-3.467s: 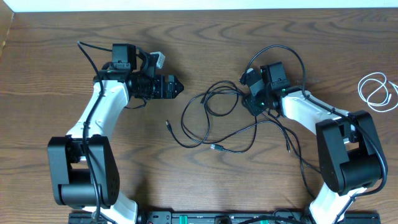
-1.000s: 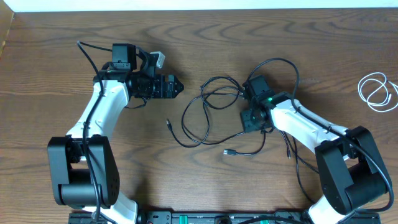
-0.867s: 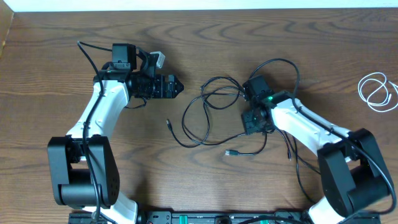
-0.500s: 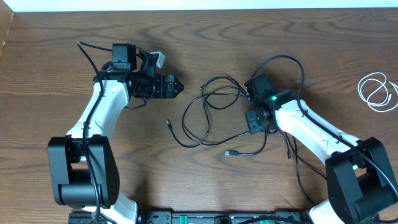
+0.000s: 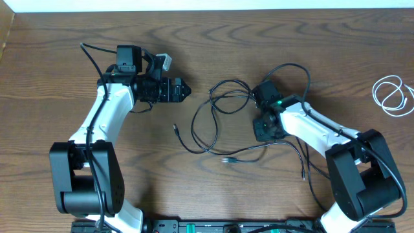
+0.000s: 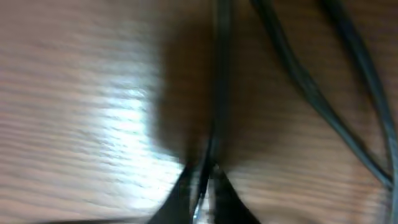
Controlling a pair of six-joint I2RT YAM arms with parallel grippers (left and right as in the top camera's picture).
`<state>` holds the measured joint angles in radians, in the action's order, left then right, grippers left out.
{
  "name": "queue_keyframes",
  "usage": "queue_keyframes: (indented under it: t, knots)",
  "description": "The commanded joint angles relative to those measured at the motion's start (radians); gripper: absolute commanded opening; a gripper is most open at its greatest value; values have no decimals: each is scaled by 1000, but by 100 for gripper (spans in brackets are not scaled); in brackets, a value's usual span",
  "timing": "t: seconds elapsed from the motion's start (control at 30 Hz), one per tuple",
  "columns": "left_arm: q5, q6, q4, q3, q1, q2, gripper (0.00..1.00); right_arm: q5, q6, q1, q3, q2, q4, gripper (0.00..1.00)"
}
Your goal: Untangle cables
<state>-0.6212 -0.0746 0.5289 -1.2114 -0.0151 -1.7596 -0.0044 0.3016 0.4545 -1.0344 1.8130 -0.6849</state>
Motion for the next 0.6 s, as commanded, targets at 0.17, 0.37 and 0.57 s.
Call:
queue_keyframes:
  t: [0.17, 0.37, 0.57]
  knots:
    - [9, 6, 0, 10, 2, 21, 97, -250, -158, -8, -61, -8, -89, 1]
    - [9, 6, 0, 10, 2, 21, 98, -280, -209, 10, -147, -193, -117, 1]
    - [9, 6, 1, 10, 2, 21, 98, -279, -183, 11, -166, -441, -50, 1]
